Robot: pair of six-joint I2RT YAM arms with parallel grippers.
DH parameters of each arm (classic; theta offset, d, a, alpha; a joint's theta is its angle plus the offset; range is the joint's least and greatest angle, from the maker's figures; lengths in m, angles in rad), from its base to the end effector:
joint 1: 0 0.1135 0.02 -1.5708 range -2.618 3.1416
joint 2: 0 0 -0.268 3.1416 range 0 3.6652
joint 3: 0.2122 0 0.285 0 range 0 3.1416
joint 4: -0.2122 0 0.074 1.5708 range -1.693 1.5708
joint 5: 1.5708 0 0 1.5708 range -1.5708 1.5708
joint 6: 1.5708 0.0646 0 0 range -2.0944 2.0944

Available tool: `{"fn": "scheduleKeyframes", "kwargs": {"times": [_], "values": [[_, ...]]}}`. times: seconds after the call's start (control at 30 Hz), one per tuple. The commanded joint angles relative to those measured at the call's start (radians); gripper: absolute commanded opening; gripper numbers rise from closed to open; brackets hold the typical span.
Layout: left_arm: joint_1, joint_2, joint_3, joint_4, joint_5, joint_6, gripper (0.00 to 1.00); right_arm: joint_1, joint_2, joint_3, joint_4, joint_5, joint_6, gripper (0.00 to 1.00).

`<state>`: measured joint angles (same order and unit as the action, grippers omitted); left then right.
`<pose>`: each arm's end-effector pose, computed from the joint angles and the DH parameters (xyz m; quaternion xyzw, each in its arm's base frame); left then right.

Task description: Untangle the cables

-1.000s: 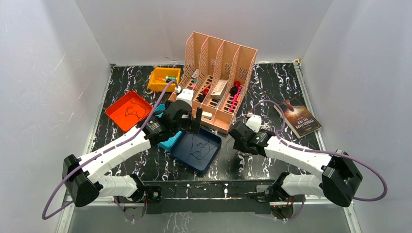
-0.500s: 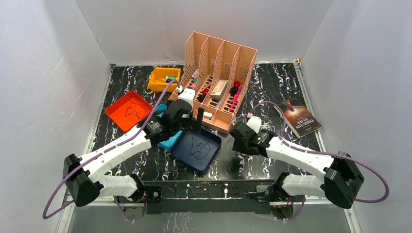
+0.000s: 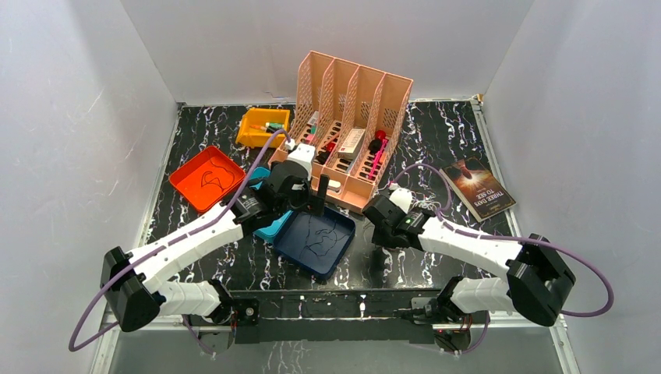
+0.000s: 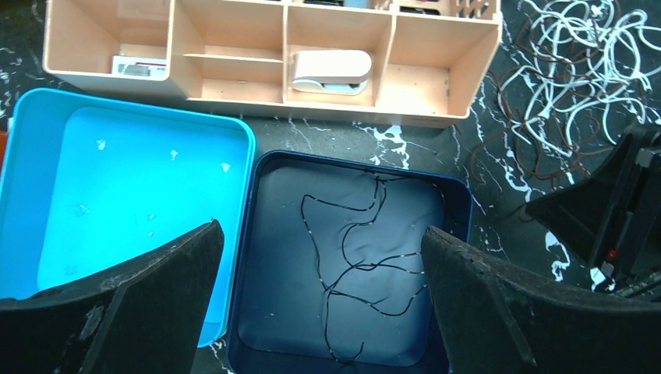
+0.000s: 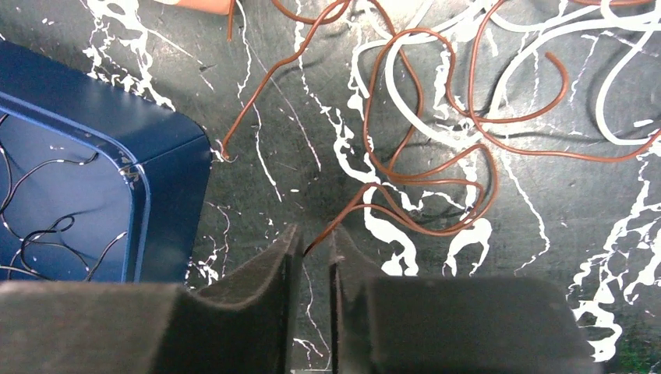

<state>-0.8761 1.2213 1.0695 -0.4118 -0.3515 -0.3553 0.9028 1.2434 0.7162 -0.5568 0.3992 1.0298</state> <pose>0.2261 -0.2366 0.3106 0.1405 0.8550 -0.1494 0.4763 0.1853 0.1943 0.1610 0.1081 0.9463 0.0850 0.2926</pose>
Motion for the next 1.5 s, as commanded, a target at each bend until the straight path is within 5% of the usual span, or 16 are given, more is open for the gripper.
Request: {"fn": "scheduleKeyframes", "kwargs": {"times": [0.0, 0.2, 0.53, 0.87, 1.3, 1.47], "values": [[0.002, -0.045, -0.028, 0.045, 0.081, 0.028, 0.98, -0.004, -0.024, 0.018, 0.013, 0.061, -0.04, 0.21], [0.002, -0.08, -0.057, 0.115, 0.127, 0.039, 0.98, -0.005, -0.105, -0.002, 0.015, 0.085, -0.063, 0.0], [0.002, -0.136, -0.086, 0.27, 0.225, 0.064, 0.98, -0.005, -0.366, 0.072, -0.038, 0.164, -0.109, 0.0], [-0.001, -0.086, -0.064, 0.52, 0.508, 0.048, 0.98, -0.004, -0.561, 0.162, -0.005, 0.244, -0.004, 0.0], [-0.026, 0.015, -0.071, 0.713, 0.684, 0.027, 0.98, -0.004, -0.601, 0.143, 0.161, 0.302, 0.231, 0.0], [-0.03, 0.084, -0.01, 0.72, 0.714, 0.057, 0.88, -0.004, -0.601, 0.168, 0.177, 0.274, 0.236, 0.0]]}}
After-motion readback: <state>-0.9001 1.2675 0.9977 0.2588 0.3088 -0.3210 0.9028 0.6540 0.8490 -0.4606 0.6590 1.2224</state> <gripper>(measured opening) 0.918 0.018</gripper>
